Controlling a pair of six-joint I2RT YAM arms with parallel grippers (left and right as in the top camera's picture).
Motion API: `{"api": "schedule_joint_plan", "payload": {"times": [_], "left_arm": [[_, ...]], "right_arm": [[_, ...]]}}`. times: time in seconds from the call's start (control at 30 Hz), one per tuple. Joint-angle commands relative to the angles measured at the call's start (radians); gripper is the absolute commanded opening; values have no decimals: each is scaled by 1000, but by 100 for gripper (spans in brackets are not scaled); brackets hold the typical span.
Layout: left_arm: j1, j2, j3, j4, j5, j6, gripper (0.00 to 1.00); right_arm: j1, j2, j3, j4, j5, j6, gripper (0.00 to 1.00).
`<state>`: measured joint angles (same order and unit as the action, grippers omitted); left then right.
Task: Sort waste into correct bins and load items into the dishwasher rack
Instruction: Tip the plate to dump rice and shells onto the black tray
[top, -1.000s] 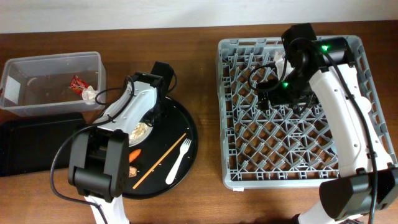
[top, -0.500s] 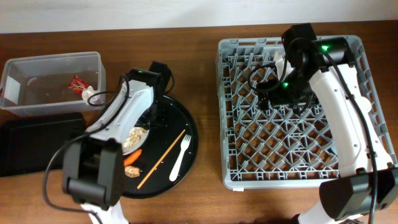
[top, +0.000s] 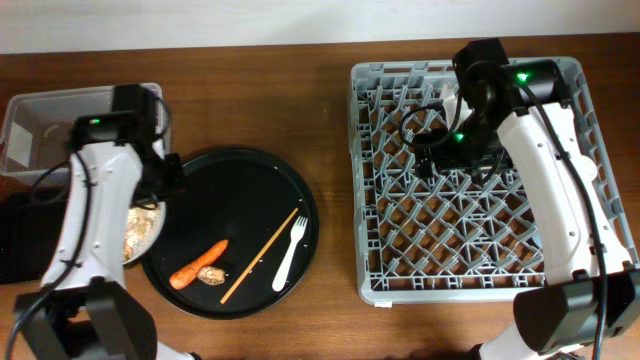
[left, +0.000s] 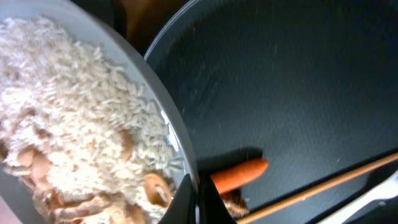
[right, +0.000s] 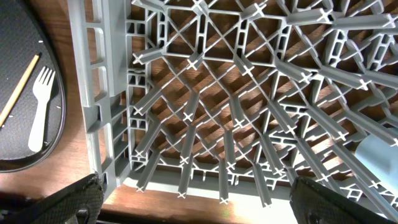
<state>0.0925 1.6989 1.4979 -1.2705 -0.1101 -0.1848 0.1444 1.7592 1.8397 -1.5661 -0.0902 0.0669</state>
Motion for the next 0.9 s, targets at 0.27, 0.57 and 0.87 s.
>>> {"api": "schedule_joint_plan", "payload": {"times": [0.27, 0.57, 0.87], "left_arm": [[311, -28, 23, 214, 209, 156, 0], [438, -27, 23, 263, 441, 157, 0], [612, -27, 22, 255, 795, 248, 0]], "right_arm": [[-1, 4, -5, -15, 6, -7, 99], [-1, 4, -5, -16, 6, -7, 99], [-1, 4, -5, -16, 13, -7, 99]]}}
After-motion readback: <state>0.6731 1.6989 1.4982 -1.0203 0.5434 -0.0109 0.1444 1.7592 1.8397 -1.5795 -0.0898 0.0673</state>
